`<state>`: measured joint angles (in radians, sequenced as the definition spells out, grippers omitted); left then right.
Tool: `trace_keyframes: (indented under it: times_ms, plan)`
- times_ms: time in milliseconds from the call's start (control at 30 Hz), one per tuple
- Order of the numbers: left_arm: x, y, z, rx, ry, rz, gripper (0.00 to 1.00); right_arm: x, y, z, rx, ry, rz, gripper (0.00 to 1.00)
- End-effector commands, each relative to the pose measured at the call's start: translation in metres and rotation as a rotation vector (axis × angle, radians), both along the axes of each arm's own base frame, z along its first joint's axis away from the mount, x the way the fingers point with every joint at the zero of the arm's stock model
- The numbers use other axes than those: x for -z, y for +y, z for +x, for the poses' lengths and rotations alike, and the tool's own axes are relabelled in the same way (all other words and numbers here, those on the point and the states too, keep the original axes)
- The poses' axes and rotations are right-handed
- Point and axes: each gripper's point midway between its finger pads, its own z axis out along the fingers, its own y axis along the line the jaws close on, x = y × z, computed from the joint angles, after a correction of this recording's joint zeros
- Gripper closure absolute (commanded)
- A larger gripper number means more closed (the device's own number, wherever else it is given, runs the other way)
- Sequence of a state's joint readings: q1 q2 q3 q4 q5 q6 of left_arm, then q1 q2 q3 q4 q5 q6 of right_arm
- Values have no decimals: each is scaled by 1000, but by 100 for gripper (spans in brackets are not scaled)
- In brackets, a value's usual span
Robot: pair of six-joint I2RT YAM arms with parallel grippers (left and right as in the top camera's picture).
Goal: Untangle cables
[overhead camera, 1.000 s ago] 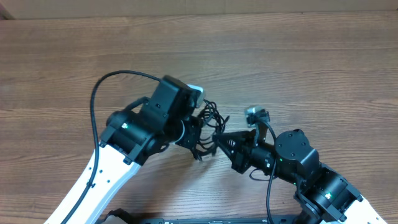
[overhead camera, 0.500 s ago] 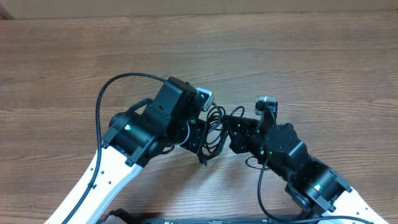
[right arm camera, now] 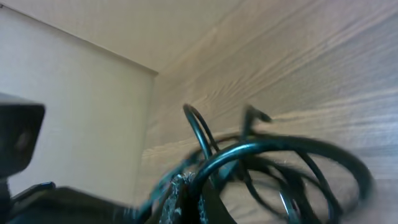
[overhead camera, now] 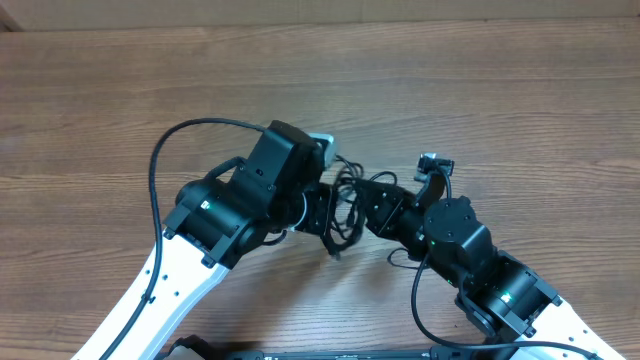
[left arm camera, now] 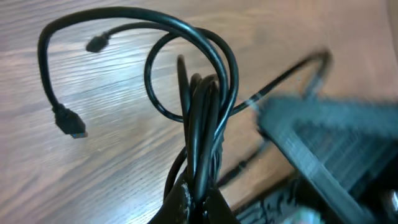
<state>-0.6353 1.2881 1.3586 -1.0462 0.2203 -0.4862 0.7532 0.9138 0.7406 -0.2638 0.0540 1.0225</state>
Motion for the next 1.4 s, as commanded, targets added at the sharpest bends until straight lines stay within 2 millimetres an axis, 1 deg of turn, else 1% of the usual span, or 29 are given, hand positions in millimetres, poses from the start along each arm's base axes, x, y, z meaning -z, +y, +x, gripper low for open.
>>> trace_keyframes:
  times_ms: [0,100,167,267,367,500,600,667,767,867,1000,1167,1267,1367]
  plan:
    - [-6,13,17,-307,51,-41,96,0,-3,0,24,38,23,96]
    - [-6,13,17,-370,96,-77,96,7,-11,2,65,49,-11,96]
    - [-6,12,16,-366,103,-81,96,6,-14,5,88,39,-15,96]
    - [-4,14,15,-318,82,-52,96,-9,-19,16,150,-23,14,96]
    - [-4,13,13,-313,89,-53,96,-16,-24,22,213,-19,70,96]
    - [-4,13,13,-353,111,-71,96,-11,-25,24,262,49,141,96]
    - [-4,12,13,-376,131,-87,96,1,-23,26,287,105,157,96]
    - [-4,12,12,-391,143,-94,96,9,-19,28,296,142,162,96]
    - [-4,12,12,-440,169,-113,96,19,-6,25,259,214,194,96]
    - [-4,16,16,-538,197,-137,96,22,9,20,179,248,211,96]
    - [-4,22,22,-659,213,-162,96,21,24,8,76,281,226,96]
    - [-11,15,29,-658,197,-213,96,24,37,-6,-39,312,215,96]
    - [-18,5,31,-628,202,-261,96,31,40,-8,-65,315,184,96]
    - [-22,0,33,-615,202,-292,96,40,45,-9,-88,342,168,96]
